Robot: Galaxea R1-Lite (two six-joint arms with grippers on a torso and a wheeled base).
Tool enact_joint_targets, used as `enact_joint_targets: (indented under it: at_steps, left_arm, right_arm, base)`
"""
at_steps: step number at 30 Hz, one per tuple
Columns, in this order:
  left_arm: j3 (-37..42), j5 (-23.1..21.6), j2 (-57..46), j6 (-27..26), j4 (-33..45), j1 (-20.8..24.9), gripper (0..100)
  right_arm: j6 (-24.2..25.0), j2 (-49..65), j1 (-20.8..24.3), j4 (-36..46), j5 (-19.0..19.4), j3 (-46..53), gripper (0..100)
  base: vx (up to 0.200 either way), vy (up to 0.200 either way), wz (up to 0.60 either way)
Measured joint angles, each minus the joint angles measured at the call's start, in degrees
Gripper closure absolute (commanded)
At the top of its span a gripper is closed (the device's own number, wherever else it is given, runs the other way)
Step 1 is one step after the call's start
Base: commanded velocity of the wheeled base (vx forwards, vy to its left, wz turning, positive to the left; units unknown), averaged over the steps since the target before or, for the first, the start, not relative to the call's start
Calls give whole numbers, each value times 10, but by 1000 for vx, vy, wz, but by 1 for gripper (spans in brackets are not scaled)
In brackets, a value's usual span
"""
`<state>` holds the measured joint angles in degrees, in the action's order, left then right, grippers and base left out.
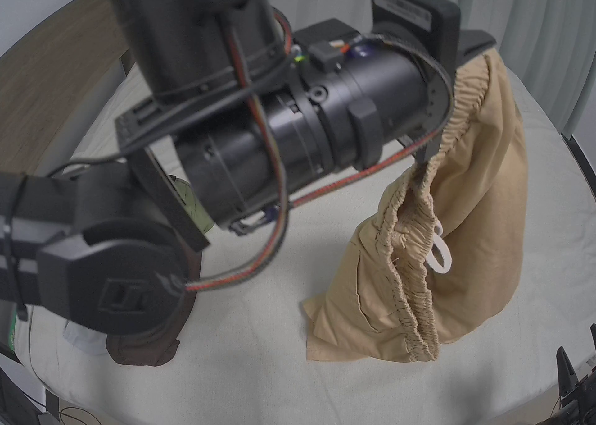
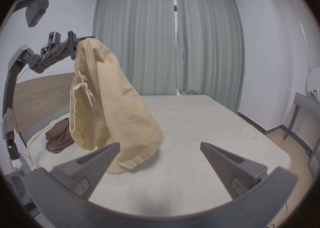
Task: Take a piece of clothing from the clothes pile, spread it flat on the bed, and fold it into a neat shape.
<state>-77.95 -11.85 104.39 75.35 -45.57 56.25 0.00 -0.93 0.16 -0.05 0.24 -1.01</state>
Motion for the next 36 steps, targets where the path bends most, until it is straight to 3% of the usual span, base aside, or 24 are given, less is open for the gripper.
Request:
enact_joint_targets:
  at_steps: [7, 11, 16, 23, 27, 32, 36]
  left_arm:
    - [26, -6, -53, 31, 3, -35, 100]
    - [94, -25, -75, 18, -7, -63, 100]
    - [212, -65, -86, -35, -71, -100, 100]
    - [353, -111, -59, -121, -275, -149, 100]
    - [417, -123, -26, -190, -352, -173, 100]
    - [469, -130, 16, -239, -422, -199, 100]
    - [491, -138, 40, -287, -432, -220, 100]
  right_arm:
    - [0, 0, 0, 0, 0, 0, 0]
    - [0, 0, 0, 0, 0, 0, 0]
    - [0, 0, -1, 0, 0, 0, 0]
    - [0, 0, -1, 0, 0, 0, 0]
    - [0, 0, -1, 0, 0, 0, 0]
    - [0, 0, -1, 0, 0, 0, 0]
    - [0, 0, -1, 0, 0, 0, 0]
  base:
    - [0, 0, 0]
    - [0, 0, 0]
    - [0, 0, 0]
    - [0, 0, 0]
    - [0, 0, 0]
    - [0, 0, 0]
    - [0, 0, 0]
